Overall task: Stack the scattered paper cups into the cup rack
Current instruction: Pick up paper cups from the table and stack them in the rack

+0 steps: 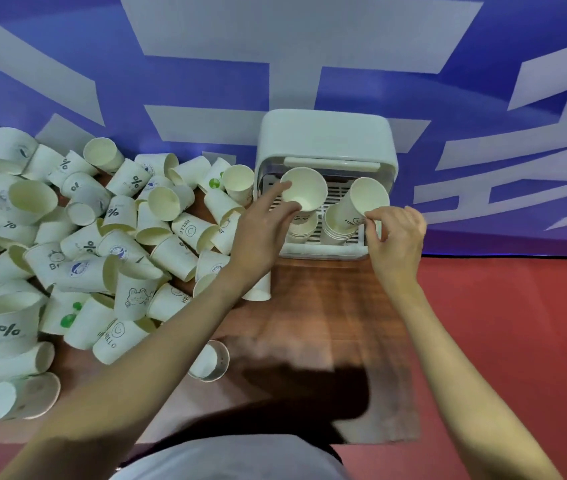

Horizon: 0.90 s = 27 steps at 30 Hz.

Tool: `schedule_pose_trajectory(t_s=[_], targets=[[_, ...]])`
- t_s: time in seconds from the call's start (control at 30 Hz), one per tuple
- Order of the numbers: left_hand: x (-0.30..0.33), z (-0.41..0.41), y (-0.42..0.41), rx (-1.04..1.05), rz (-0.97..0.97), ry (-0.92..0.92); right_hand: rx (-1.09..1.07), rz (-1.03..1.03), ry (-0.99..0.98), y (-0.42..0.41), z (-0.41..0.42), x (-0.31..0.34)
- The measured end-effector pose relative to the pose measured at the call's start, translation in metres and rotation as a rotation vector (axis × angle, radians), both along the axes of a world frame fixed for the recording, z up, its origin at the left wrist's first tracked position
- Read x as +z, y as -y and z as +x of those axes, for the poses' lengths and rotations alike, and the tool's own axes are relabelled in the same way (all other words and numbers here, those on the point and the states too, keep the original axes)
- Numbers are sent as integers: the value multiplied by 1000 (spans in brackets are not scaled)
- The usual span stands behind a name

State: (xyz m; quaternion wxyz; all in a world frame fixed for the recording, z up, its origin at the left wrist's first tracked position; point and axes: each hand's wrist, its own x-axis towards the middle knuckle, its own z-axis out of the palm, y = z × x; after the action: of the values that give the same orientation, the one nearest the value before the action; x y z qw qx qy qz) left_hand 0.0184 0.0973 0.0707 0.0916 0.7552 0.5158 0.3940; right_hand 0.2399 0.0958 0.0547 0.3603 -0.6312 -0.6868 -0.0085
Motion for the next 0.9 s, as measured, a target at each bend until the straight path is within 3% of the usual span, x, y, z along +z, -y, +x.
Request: schedule_pose_trajectory(t_s=[0.33,0.67,0.9], targets=[[-34,13,-11,5,-110,-23,112,-10,57,-15,5,-33],[-63,11,-14,-11,-361,-189,171,-213,145,-18,-1,-55],[-60,-16,-2,65,-340,-162,169,-242,26,0,-21,-48]])
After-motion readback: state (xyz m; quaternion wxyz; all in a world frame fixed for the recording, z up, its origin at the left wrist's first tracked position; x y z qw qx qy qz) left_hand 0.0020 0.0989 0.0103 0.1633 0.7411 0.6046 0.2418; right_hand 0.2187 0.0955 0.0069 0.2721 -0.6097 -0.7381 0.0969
